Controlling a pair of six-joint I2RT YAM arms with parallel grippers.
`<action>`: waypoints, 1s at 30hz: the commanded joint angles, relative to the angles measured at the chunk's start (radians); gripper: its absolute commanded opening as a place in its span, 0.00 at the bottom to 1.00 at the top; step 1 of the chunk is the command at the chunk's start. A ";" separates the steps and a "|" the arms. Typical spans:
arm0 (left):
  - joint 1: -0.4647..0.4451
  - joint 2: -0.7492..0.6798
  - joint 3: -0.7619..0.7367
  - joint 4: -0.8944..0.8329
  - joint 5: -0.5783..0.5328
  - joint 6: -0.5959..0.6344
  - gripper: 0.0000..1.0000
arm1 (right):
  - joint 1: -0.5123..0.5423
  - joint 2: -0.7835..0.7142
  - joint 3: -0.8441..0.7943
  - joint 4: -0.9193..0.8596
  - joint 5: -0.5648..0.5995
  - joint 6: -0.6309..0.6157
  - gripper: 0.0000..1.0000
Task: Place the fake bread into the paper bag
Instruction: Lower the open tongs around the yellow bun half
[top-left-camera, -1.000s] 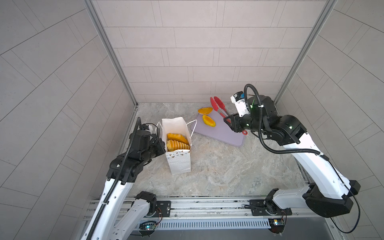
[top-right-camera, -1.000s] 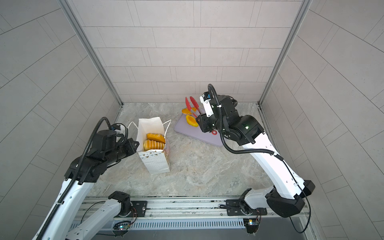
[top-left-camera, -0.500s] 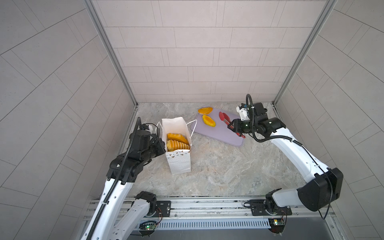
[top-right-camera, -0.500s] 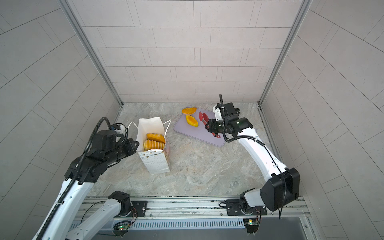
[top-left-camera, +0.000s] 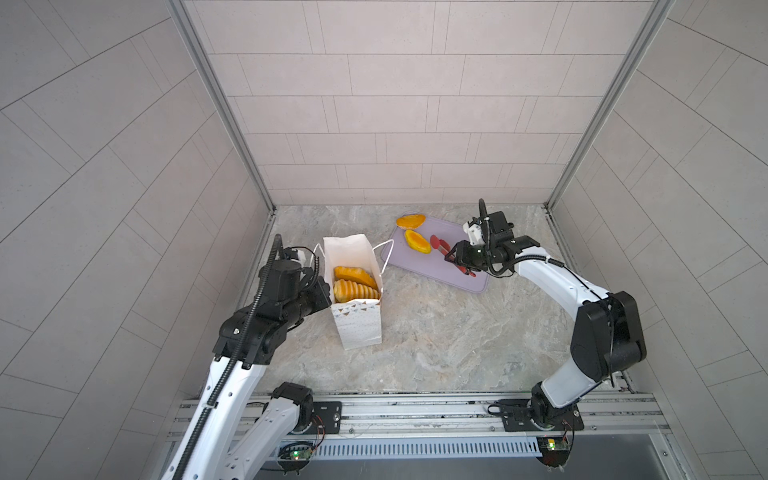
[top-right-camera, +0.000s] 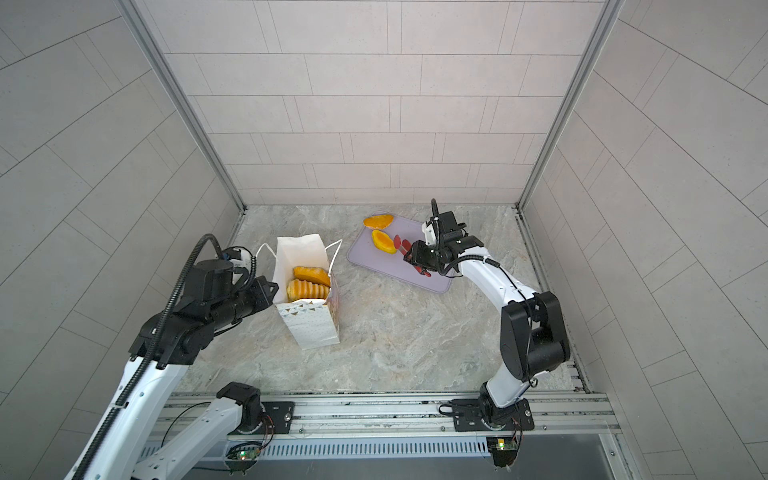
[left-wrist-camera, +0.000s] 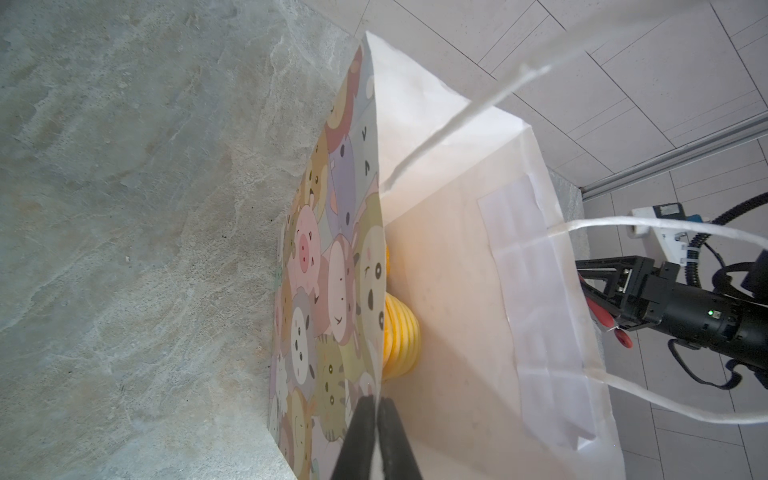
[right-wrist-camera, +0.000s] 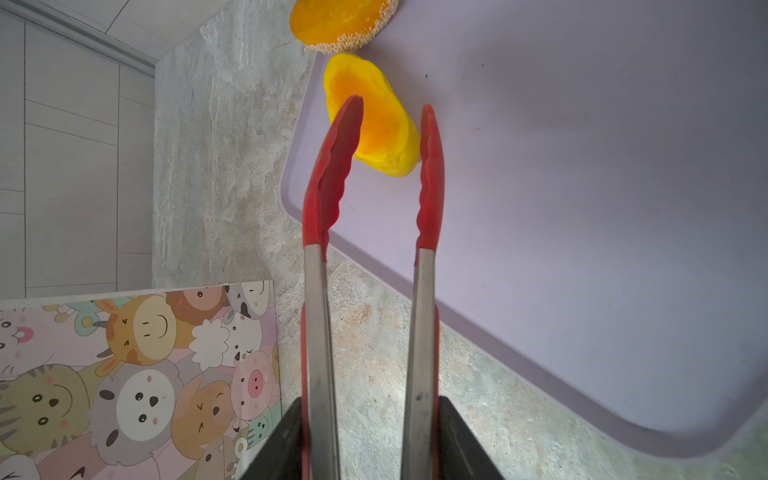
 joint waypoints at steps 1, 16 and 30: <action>-0.002 -0.004 0.013 0.007 -0.004 0.017 0.07 | -0.006 0.025 0.016 0.060 -0.039 0.031 0.48; -0.002 -0.004 0.009 0.007 -0.007 0.023 0.07 | -0.013 0.100 -0.009 0.155 -0.092 0.090 0.53; -0.002 -0.004 0.009 -0.002 -0.014 0.025 0.07 | -0.014 0.122 -0.036 0.203 -0.102 0.131 0.53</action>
